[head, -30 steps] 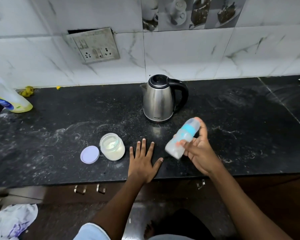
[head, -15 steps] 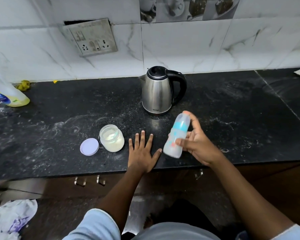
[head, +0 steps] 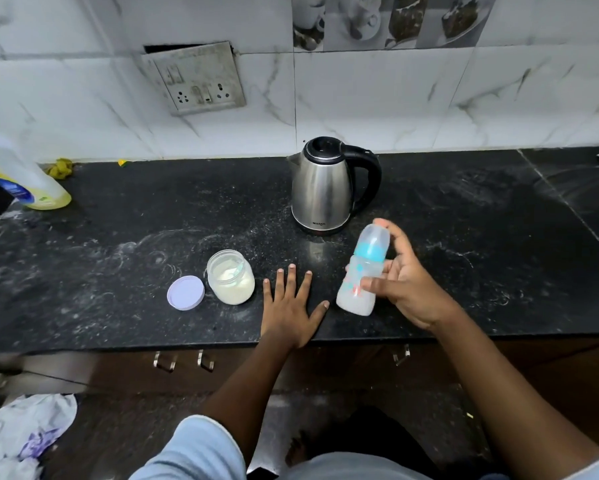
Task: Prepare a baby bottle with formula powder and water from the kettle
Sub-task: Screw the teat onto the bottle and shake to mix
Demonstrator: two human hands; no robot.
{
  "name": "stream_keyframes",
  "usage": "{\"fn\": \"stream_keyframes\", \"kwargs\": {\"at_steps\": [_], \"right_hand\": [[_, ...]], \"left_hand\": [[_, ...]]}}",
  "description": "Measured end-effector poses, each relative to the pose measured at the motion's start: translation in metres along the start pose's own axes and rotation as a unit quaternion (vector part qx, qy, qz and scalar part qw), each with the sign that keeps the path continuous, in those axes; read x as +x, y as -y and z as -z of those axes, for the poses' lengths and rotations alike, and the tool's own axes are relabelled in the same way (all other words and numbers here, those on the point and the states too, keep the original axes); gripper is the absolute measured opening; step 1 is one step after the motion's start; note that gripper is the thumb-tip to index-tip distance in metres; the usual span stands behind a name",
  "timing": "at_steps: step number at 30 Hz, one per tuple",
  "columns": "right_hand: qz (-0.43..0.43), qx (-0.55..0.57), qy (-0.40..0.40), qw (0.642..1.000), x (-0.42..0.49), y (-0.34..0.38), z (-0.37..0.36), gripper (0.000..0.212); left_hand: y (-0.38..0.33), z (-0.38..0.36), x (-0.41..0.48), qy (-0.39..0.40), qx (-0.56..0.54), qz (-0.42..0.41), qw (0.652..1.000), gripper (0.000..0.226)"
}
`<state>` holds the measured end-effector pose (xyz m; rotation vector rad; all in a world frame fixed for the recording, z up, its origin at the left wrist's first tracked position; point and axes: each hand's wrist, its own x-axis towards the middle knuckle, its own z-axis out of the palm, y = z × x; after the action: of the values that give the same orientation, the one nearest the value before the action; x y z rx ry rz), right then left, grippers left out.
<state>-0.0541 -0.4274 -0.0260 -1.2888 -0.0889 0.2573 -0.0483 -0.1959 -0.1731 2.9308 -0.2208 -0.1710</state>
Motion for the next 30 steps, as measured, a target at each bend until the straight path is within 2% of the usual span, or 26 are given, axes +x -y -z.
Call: {"fn": "stream_keyframes", "kwargs": {"at_steps": [3,4,6,7,10,11,13,14,17,18,20,21,24,25,28,30], "right_hand": [[0.023,0.069,-0.104,0.992,0.004,-0.003,-0.001,0.090],[0.020,0.060,-0.094,0.994,0.004,-0.005,-0.002,0.091],[-0.006,0.017,-0.014,1.000,0.000,-0.011,-0.007,0.098],[-0.009,0.020,-0.011,1.000,-0.002,-0.013,-0.010,0.099],[0.001,0.097,-0.108,0.989,-0.002,-0.016,-0.011,0.092],[-0.003,0.085,-0.092,0.992,-0.003,-0.015,-0.010,0.094],[-0.012,0.032,-0.013,0.999,-0.003,-0.011,-0.007,0.099],[-0.002,0.035,-0.013,0.999,-0.002,-0.008,-0.006,0.099],[0.041,0.109,-0.122,0.986,0.004,-0.001,-0.001,0.086],[0.038,0.097,-0.109,0.989,0.004,-0.001,-0.002,0.085],[0.003,0.038,-0.009,0.999,-0.001,-0.006,-0.004,0.093],[-0.003,0.036,0.009,0.999,-0.003,-0.008,-0.006,0.095],[0.020,0.127,-0.107,0.986,0.000,-0.013,-0.008,0.084],[0.017,0.122,-0.109,0.986,0.001,-0.014,-0.009,0.084],[-0.017,0.058,-0.015,0.998,0.003,-0.013,-0.007,0.096],[0.004,0.100,-0.085,0.991,0.008,-0.011,-0.004,0.090]], "left_hand": [[0.001,0.000,0.001,0.003,-0.006,0.001,1.000,0.090],[0.001,0.000,0.001,0.004,-0.005,0.001,1.000,0.090],[0.001,0.000,0.001,0.007,0.002,0.000,1.000,0.090],[0.002,0.000,0.001,0.008,0.003,0.000,1.000,0.090],[0.001,-0.001,0.002,0.006,-0.005,0.005,1.000,0.089],[0.000,-0.001,0.002,0.007,-0.005,0.003,1.000,0.089],[0.001,-0.001,0.002,0.006,0.000,0.000,1.000,0.089],[0.002,-0.001,0.003,0.005,0.000,0.000,1.000,0.089],[0.003,0.000,0.003,0.004,-0.008,0.002,1.000,0.090],[0.002,0.000,0.002,0.005,-0.008,0.002,1.000,0.090],[0.001,0.001,0.002,0.008,-0.003,0.000,1.000,0.091],[0.001,0.001,0.001,0.007,-0.003,-0.001,1.000,0.091],[0.002,0.001,0.002,0.005,-0.012,-0.001,1.000,0.090],[0.002,0.001,0.002,0.005,-0.012,0.000,1.000,0.090],[0.002,0.000,0.002,0.007,-0.003,-0.003,1.000,0.090],[0.002,0.001,0.002,0.005,-0.010,-0.002,1.000,0.090]]}}
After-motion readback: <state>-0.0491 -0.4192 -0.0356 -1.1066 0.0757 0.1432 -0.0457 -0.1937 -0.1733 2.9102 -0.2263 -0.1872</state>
